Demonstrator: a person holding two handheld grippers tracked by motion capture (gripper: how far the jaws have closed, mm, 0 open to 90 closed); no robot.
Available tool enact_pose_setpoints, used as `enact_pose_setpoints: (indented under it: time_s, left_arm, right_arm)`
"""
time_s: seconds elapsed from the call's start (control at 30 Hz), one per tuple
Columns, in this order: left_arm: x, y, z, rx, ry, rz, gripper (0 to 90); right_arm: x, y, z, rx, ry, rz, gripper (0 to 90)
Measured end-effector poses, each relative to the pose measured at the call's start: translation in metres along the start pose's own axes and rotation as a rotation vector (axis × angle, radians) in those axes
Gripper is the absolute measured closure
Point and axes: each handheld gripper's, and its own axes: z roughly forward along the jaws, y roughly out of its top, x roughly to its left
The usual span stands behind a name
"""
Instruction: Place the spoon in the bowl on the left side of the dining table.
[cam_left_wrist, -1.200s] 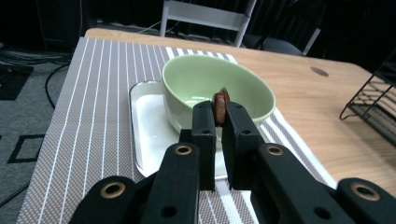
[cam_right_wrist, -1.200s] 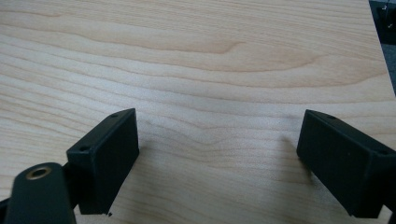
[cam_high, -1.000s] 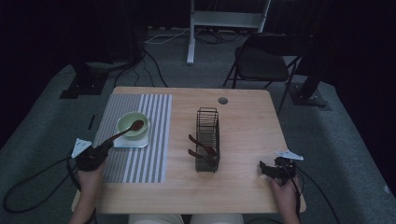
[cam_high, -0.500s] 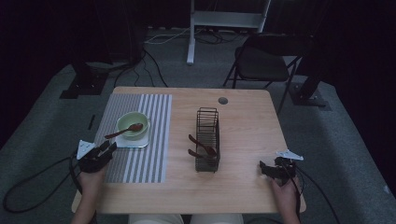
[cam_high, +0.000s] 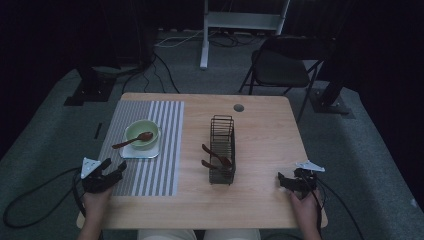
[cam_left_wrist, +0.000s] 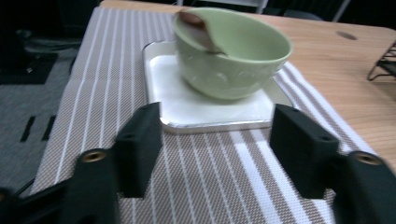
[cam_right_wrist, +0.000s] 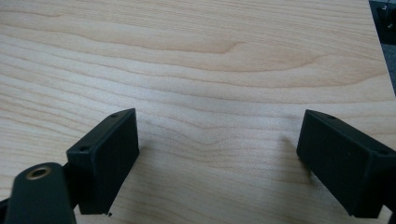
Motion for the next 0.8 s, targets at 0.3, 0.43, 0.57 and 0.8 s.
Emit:
enact_pose_setpoints:
  time_s: [0.3,0.43,0.57,0.8]
  left_arm:
    - [0.003,-0.007,-0.015,0.005,-0.031,-0.038,23.9]
    - [-0.001,-0.01,-0.019,0.019,-0.029,-0.01,17.7]
    - [-0.004,-0.012,-0.022,0.018,-0.033,-0.007,15.9]
    - [-0.006,-0.022,-0.027,0.032,0.002,0.014,7.7]
  right_arm:
    - [0.0,0.0,0.0,0.0,0.0,0.0,12.2]
    - [0.0,0.0,0.0,0.0,0.0,0.0,12.2]
    - [0.0,0.0,0.0,0.0,0.0,0.0,12.2]
    - [0.0,0.0,0.0,0.0,0.0,0.0,12.2]
